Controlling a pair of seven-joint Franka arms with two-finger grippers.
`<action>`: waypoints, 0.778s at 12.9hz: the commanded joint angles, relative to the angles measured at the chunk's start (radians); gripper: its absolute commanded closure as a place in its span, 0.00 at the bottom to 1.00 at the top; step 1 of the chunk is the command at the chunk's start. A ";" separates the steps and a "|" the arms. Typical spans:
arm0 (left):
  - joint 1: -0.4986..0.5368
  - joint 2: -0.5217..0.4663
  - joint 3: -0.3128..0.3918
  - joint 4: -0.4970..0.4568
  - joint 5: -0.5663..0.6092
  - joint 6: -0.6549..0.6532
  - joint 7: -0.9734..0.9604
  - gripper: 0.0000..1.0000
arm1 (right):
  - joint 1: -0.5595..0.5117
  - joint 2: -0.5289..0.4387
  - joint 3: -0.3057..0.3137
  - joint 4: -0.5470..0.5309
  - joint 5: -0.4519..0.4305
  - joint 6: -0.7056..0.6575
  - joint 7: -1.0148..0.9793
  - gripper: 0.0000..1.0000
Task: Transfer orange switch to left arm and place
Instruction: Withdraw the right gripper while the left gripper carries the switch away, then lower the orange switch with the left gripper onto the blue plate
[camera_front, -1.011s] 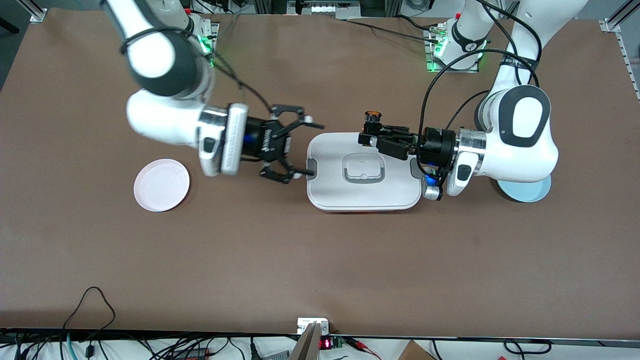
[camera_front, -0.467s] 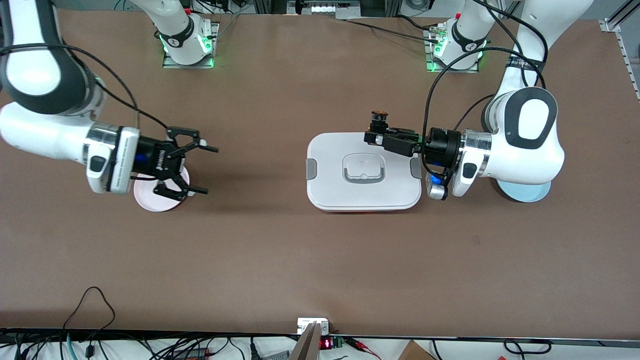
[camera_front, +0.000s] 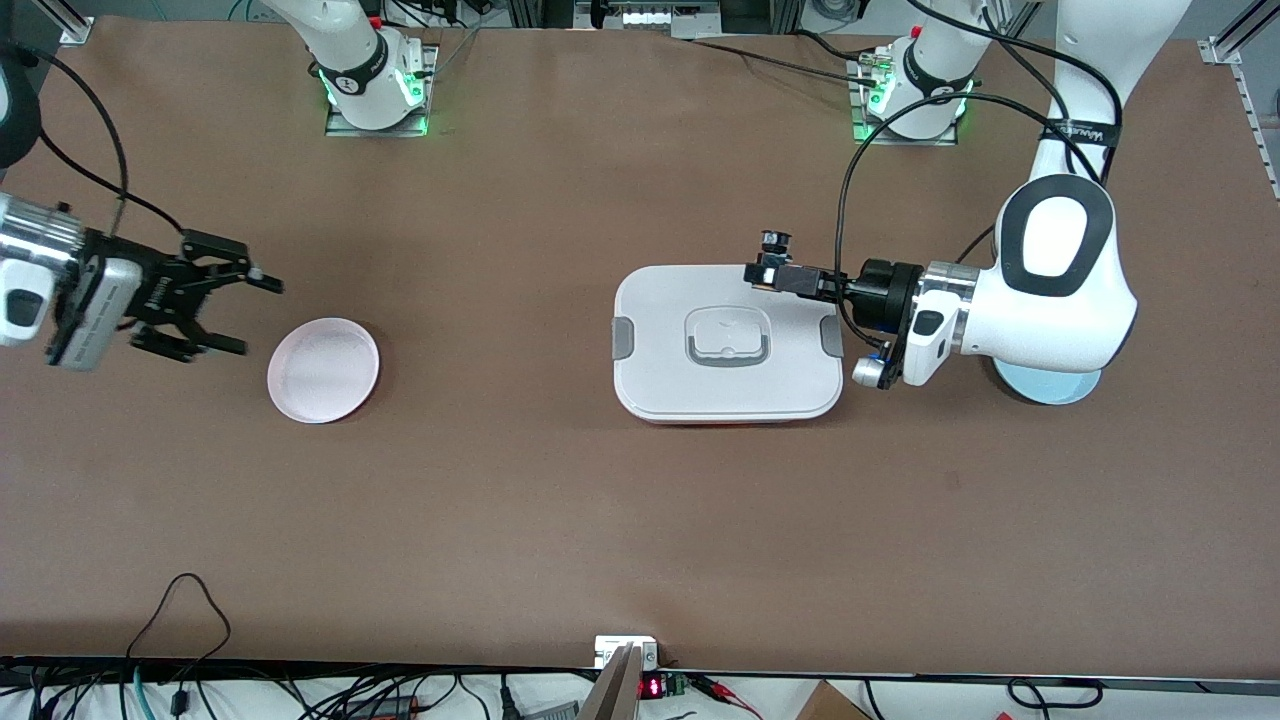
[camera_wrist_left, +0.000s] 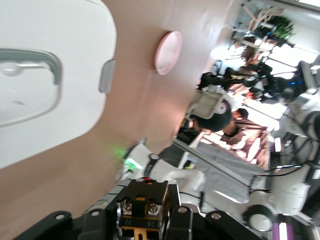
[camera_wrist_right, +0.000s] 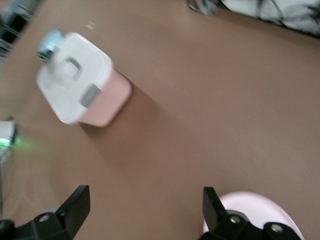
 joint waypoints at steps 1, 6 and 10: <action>0.004 0.005 -0.001 0.034 0.148 -0.020 0.071 0.80 | 0.013 -0.035 0.005 0.038 -0.240 -0.012 0.220 0.00; 0.019 0.005 -0.001 0.031 0.432 -0.055 0.240 0.80 | 0.058 -0.084 0.015 0.078 -0.453 -0.096 0.504 0.00; 0.047 0.013 0.000 0.031 0.605 -0.057 0.372 0.80 | 0.081 -0.096 0.089 0.085 -0.583 -0.179 0.780 0.00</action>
